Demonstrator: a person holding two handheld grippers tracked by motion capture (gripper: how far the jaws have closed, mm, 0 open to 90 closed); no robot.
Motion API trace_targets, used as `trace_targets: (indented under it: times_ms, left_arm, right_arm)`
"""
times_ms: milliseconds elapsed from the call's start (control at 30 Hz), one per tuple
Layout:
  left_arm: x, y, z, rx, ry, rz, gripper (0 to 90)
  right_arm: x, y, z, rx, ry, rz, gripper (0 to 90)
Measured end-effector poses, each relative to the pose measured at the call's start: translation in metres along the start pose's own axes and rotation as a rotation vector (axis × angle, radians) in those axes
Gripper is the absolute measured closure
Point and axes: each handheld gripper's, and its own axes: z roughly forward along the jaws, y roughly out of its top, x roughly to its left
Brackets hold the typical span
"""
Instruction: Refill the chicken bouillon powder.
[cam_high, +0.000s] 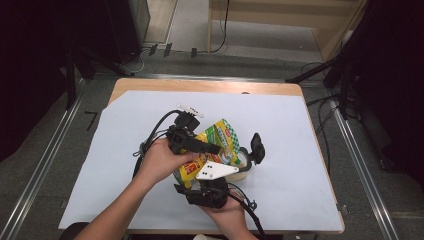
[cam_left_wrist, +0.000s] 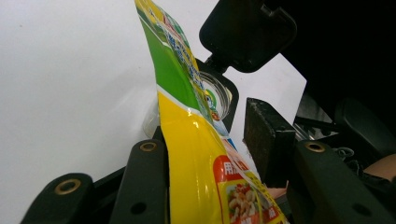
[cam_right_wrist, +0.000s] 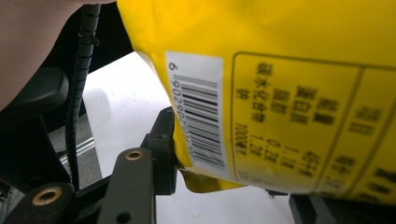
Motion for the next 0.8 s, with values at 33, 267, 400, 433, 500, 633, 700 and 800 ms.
trace_targets:
  times_ms: [33,267,400,433,500,633,700,800]
  left_arm:
    - [-0.0006,0.0000,-0.0004,0.002,0.001,0.004,62.1]
    - [-0.0032,0.0018,-0.0013,0.006,0.022,0.008,62.9]
    - [-0.0037,0.0016,-0.0004,0.015,0.034,0.013,66.1]
    - [-0.0035,0.0015,-0.0007,0.017,0.036,0.013,67.3]
    - [-0.0031,0.0014,-0.0007,0.018,0.036,0.014,69.4]
    - [-0.0031,0.0023,-0.0002,0.015,0.043,0.016,69.9]
    - [-0.0030,0.0024,-0.0002,0.013,0.043,0.017,70.1]
    - [-0.0023,0.0020,-0.0004,0.013,0.040,0.015,69.9]
  right_arm:
    - [0.0006,0.0002,0.0000,-0.001,0.003,-0.001,57.0]
    - [0.0033,0.0030,0.0002,0.006,-0.024,-0.033,55.6]
    - [0.0035,0.0028,0.0017,0.015,-0.018,-0.042,53.2]
    - [0.0038,0.0028,0.0021,0.022,-0.016,-0.054,52.5]
    - [0.0056,0.0030,0.0032,0.039,-0.020,-0.092,53.2]
    - [0.0039,0.0043,0.0039,0.056,-0.025,-0.111,55.9]
    - [0.0031,0.0049,0.0035,0.062,-0.023,-0.118,55.9]
    - [0.0033,0.0056,0.0037,0.069,-0.033,-0.127,57.5]
